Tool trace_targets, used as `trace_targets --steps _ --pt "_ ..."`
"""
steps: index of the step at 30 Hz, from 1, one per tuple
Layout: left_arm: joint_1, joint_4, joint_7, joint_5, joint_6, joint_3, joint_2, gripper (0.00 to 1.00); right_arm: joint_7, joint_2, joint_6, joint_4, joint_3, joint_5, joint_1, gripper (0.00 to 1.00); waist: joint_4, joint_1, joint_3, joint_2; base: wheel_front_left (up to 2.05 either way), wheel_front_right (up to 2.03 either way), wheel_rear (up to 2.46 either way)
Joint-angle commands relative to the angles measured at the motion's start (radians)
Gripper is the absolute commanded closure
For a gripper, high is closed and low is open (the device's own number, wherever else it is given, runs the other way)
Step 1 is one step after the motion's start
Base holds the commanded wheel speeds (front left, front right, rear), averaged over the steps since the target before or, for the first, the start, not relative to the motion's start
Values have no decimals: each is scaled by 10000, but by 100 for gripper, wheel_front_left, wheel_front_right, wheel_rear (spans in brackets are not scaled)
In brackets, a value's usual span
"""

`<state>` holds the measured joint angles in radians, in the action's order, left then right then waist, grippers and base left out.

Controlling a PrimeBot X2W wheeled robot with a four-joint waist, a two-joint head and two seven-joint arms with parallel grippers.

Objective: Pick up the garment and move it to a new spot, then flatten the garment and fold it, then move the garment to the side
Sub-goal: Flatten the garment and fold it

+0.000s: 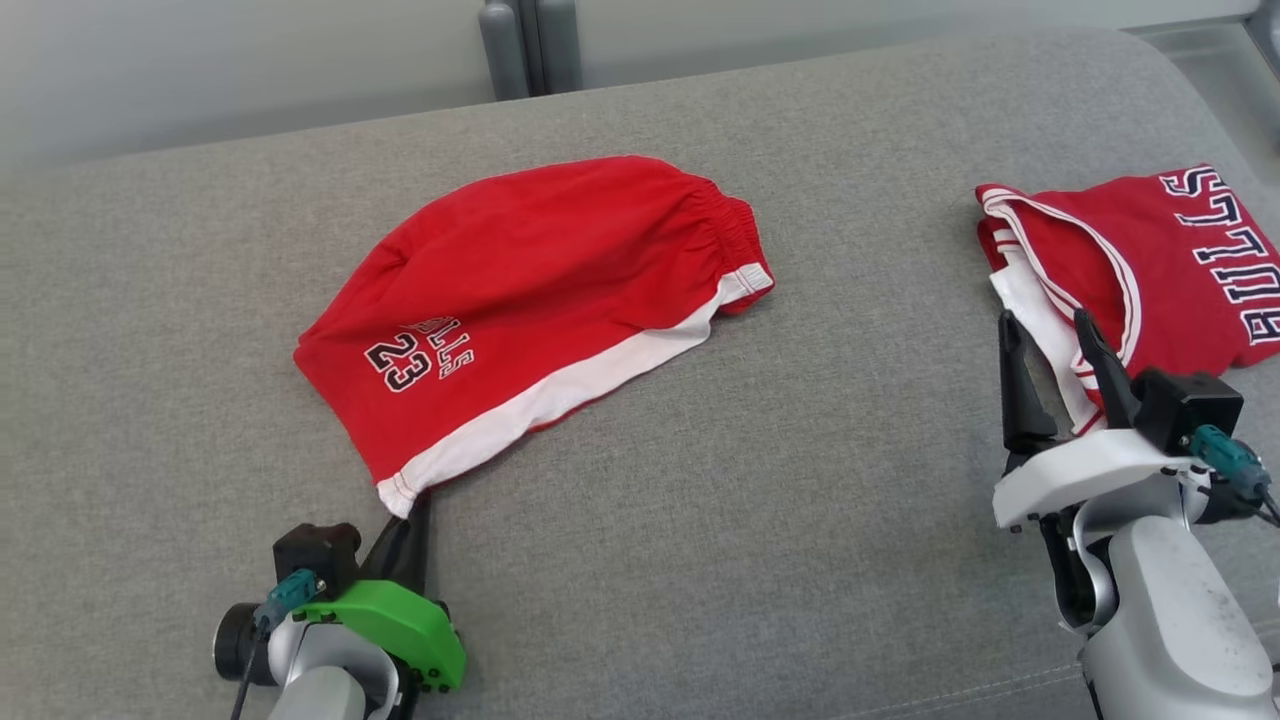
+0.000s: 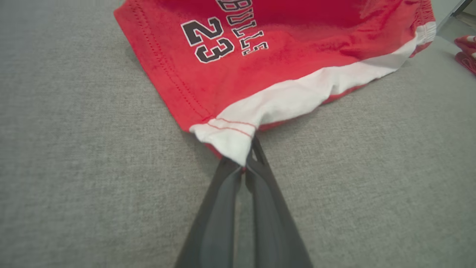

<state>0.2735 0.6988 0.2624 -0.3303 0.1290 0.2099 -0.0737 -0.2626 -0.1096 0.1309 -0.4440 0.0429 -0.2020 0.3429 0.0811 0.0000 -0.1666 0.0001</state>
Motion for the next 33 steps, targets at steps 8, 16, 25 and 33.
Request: trace_targets --steps 8,16,25,33 --pt "-493 -217 23 -117 25 116 -942 100 -27 214 -6 -359 -96 -181 -481 0 -771 0 572 -1 0 0 0" --pt "-775 -169 23 161 26 -683 -1144 82 -27 279 -6 -619 -569 -255 -434 0 -1152 0 621 -1 0 0 0" --pt "-1178 -208 23 947 -383 -1696 -676 0 -27 238 -6 -381 -459 -127 -564 0 -916 0 891 -1 0 0 0" --pt "-1904 -1538 23 1714 -904 -2764 -216 0 -27 390 -6 300 -596 57 -1135 0 -499 0 1460 -1 0 0 0"
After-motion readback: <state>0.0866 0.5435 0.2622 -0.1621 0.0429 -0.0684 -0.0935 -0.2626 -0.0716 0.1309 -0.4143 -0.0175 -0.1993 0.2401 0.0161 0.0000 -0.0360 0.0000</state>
